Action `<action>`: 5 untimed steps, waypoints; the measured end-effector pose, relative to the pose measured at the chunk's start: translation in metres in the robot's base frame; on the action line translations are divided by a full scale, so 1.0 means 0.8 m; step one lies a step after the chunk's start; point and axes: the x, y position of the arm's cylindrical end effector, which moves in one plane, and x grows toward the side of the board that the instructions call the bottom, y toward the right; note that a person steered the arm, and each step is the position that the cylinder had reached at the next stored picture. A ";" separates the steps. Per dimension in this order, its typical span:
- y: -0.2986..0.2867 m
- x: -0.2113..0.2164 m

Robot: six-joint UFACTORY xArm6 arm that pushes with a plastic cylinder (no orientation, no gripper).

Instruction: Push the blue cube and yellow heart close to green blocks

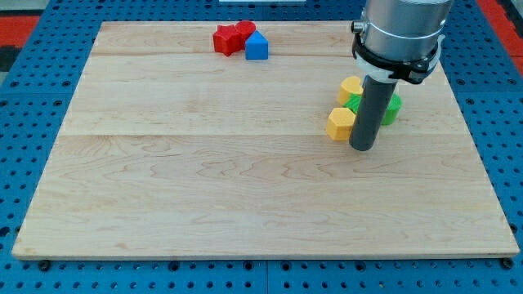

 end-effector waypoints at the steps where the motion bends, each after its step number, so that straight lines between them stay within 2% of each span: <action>1: 0.000 0.000; 2: 0.033 0.005; 3: 0.101 0.005; 4: 0.155 -0.050; 5: 0.129 -0.088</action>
